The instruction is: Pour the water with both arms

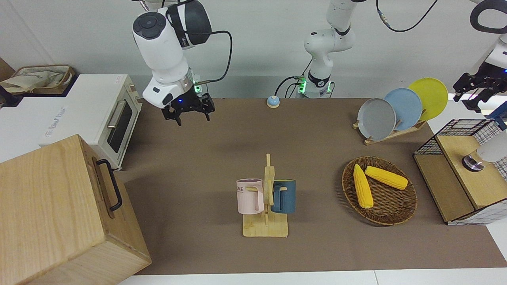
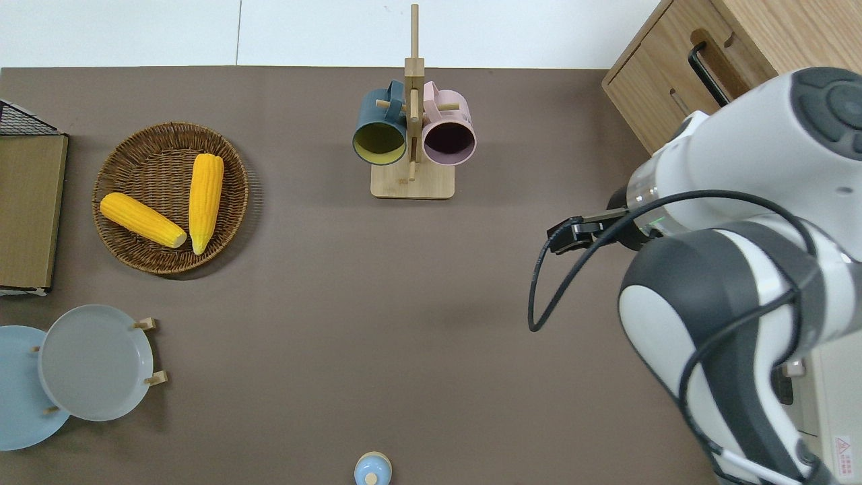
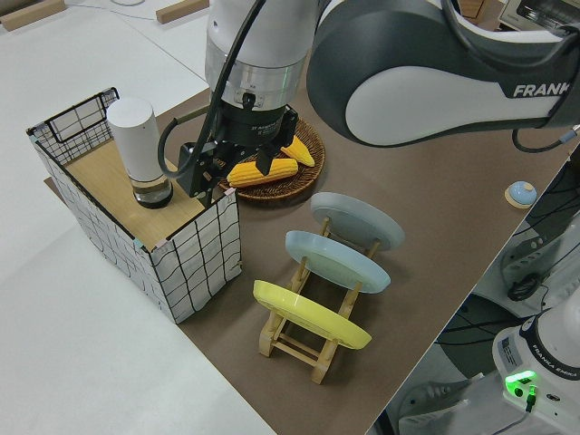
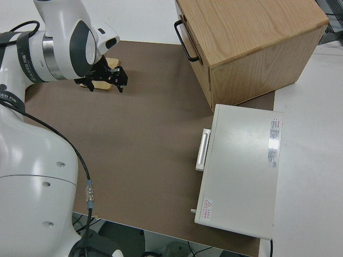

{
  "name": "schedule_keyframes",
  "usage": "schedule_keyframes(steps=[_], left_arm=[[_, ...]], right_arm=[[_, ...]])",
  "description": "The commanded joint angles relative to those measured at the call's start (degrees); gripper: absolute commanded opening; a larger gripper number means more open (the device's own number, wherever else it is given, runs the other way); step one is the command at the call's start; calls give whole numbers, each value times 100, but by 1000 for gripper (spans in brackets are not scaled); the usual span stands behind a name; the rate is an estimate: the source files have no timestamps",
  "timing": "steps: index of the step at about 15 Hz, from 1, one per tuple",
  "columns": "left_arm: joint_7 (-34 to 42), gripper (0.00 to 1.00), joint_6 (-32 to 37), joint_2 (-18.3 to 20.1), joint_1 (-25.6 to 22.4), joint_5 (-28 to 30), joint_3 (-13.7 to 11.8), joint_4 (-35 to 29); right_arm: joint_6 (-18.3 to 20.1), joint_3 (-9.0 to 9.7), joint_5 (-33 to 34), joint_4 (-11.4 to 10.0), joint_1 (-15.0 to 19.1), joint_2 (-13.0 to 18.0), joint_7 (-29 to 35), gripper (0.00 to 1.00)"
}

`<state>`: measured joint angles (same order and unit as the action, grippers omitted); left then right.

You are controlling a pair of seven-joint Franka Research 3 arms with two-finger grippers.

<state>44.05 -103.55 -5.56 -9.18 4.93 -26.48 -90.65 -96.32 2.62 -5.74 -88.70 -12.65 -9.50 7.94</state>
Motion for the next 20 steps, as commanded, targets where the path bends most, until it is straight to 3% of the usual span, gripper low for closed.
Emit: schedule_keyframes(steps=[1,5,9,14,20], left_arm=[[245,1000,-621,-129,-268,543,2,-49],[227,1000,-1131,-261,-269,982,29,-85],[236,1000,-1342,-393,-269,1853,38,-85],[253,1000,-2176,-578,-199,2301,108,-190],[358,1000,-3100,-797,-233,2574,389,-278]], right_arm=[[-527,-25,-85,-34,-290,-253,339,996],[-1072,-25,-76,-34,-528,-579,340,996],[-1774,-25,72,-25,-642,-799,296,996],[-2882,-16,942,19,-809,-1132,295,996],[-4034,-16,1795,98,-950,-1520,304,983]])
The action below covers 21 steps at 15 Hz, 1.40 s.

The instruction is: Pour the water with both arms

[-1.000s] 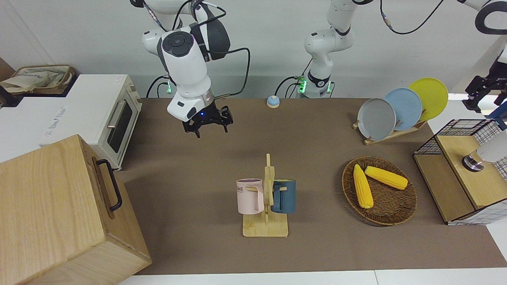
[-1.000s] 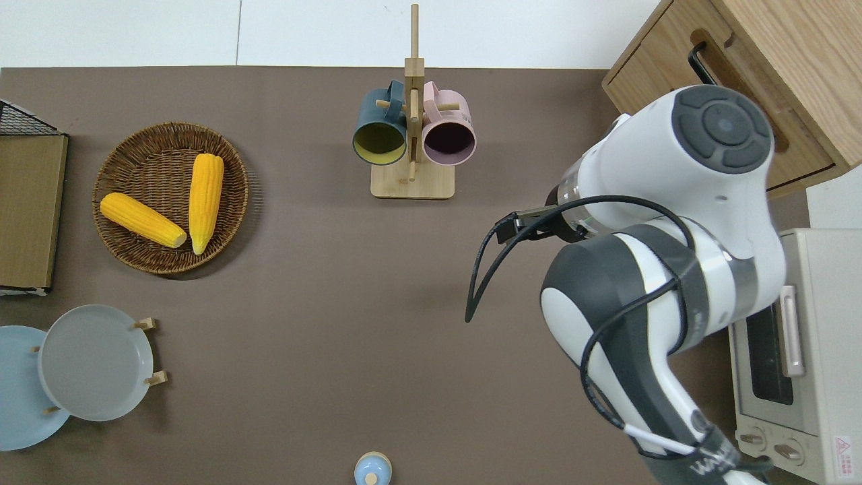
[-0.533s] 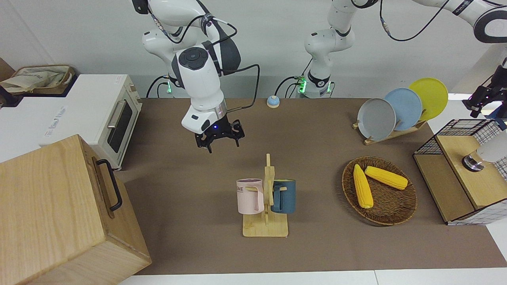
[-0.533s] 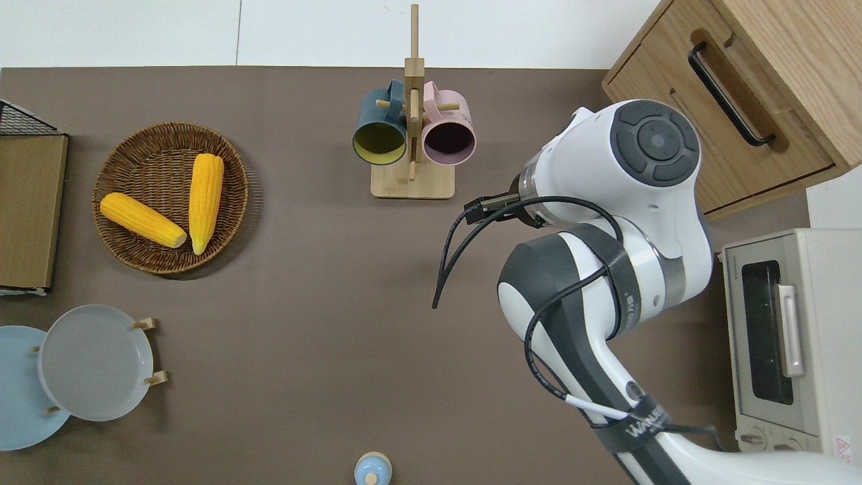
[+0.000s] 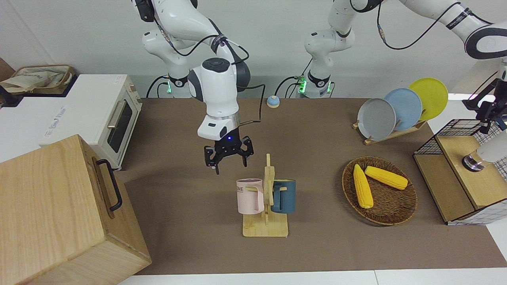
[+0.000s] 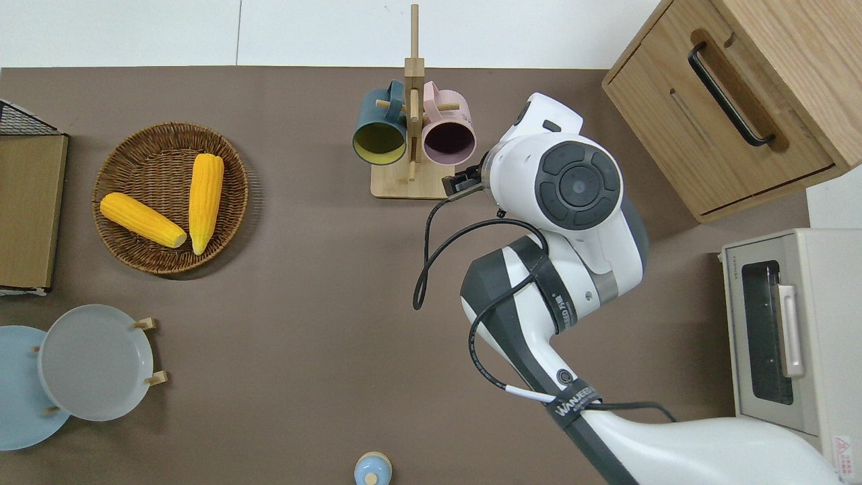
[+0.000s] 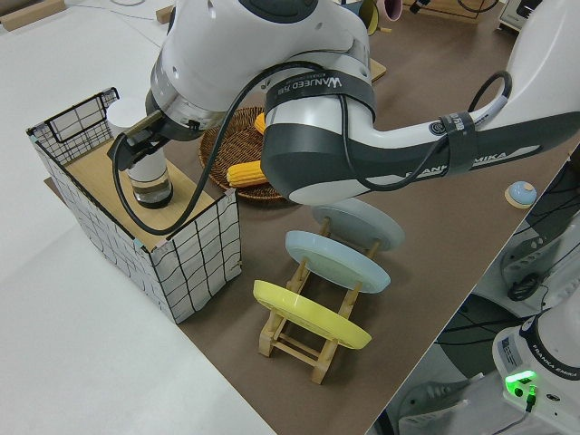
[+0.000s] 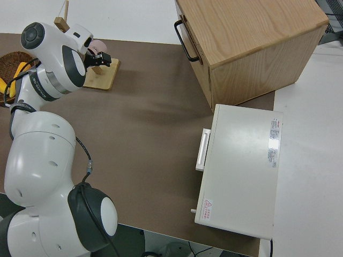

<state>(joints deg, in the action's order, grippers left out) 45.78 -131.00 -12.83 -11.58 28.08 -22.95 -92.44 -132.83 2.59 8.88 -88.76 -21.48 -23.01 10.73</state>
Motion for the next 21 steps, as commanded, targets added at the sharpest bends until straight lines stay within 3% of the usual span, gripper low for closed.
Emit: schedule_keyframes(steps=[1,3,5,10,12,16,19,21], left_arm=[[360,1000,-382,-105,-20,321,53,-99],[799,1000,-382,-175,-107,697,36,-99],[1169,1000,-408,-307,-160,1154,36,-99],[1294,1000,-724,-474,-99,1428,53,-99],[1276,1000,-769,-518,-73,1524,62,-99],[1284,1000,-909,-598,-73,1613,97,-99],[1276,985,-1032,-633,-64,1613,158,-98],[1197,710,-1041,-633,-64,1613,176,-99]], right_arm=[[-479,-13,430,113,-41,-203,8,979],[-760,-13,518,122,-23,-265,25,956],[-797,-13,536,262,-41,-335,26,881],[-814,-13,677,500,-23,-476,-45,453],[-823,-13,677,535,-15,-493,-167,327],[-841,-13,677,579,-15,-537,-291,257],[-919,-13,677,623,21,-581,-431,109],[-929,-13,677,658,38,-616,-484,13]])
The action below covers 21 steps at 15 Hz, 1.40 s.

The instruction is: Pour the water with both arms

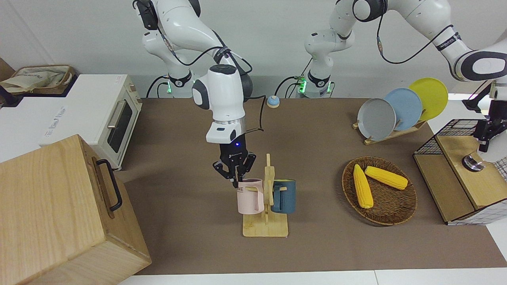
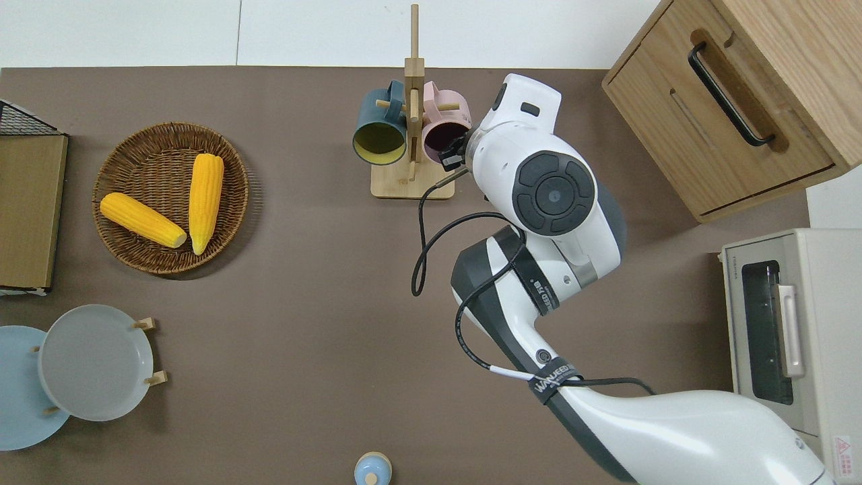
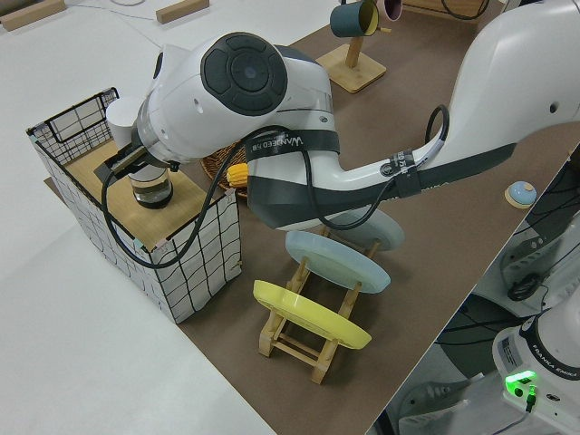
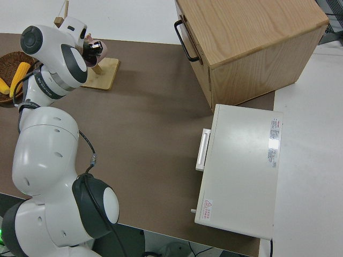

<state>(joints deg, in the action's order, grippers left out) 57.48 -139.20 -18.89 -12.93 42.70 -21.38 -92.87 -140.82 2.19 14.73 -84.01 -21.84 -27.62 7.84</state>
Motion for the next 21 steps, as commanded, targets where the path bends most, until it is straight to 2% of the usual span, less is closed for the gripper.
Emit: schedule_keyframes(steps=[1,3,4,6,10,13,16,18,21], left_arm=[[-70,510,-222,-27,71,150,20,-56],[-150,202,-222,-35,62,150,20,-56],[-167,119,-222,-35,62,150,20,-56],[-246,42,-213,-35,62,150,20,-56],[-413,24,-126,8,62,46,-6,49],[-484,31,137,96,53,-77,-50,190],[-1097,31,646,123,-17,-655,-68,584],[-1554,31,1059,123,-34,-1087,-77,927],[-1907,31,1588,131,-43,-1282,-121,1271]], right_arm=[[-130,28,91,192,75,-164,-204,0],[-130,28,91,192,75,-164,-204,0],[-121,19,100,192,75,-164,-213,0],[-95,19,214,201,57,-164,-213,0],[80,10,741,201,5,-138,-196,0],[326,-60,751,210,-22,-77,-195,0],[800,-60,742,385,22,20,-213,0],[890,-52,724,403,92,125,-231,0],[1196,-60,680,403,145,301,-388,0]])
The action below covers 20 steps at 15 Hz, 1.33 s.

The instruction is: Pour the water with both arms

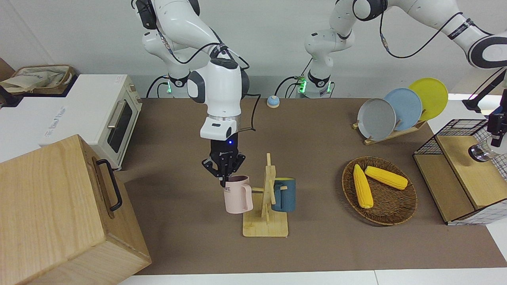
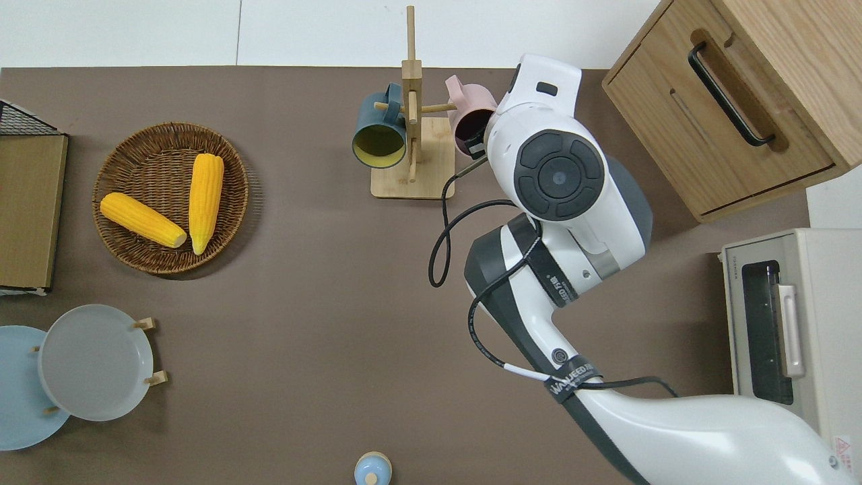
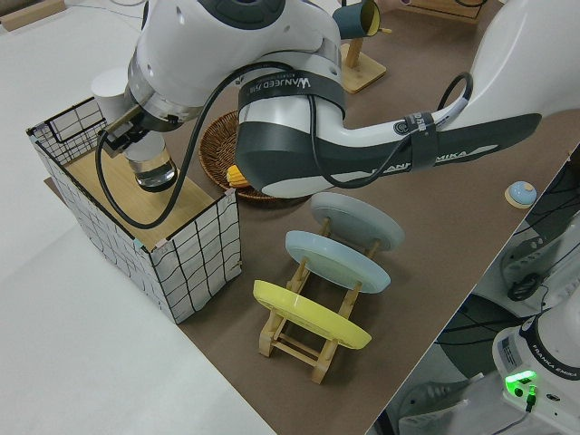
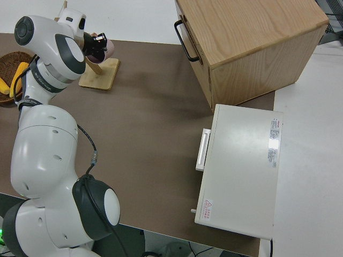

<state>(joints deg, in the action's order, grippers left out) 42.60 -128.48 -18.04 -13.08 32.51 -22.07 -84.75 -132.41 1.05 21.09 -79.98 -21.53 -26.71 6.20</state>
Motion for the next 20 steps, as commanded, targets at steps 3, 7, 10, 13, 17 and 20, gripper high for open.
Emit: schedule_keyframes(steps=[3,7,10,13,17,20], left_arm=[[-665,35,570,239,-19,-289,-52,477],[-929,45,744,529,25,-508,-17,433],[-1455,73,991,783,147,-1017,27,363],[-2113,0,1018,1135,516,-1500,27,30],[-3019,0,966,1679,1052,-2248,36,-567],[-3599,0,922,2119,1334,-2836,167,-1060]], right_arm=[[647,105,18,-9,289,385,-452,0],[848,106,-228,-79,457,544,-471,0],[1505,44,-237,-71,501,623,-462,0],[2472,97,-254,-71,519,711,-435,0],[3580,123,-998,-71,422,842,-260,0],[4126,141,-1580,-79,370,852,134,0]])
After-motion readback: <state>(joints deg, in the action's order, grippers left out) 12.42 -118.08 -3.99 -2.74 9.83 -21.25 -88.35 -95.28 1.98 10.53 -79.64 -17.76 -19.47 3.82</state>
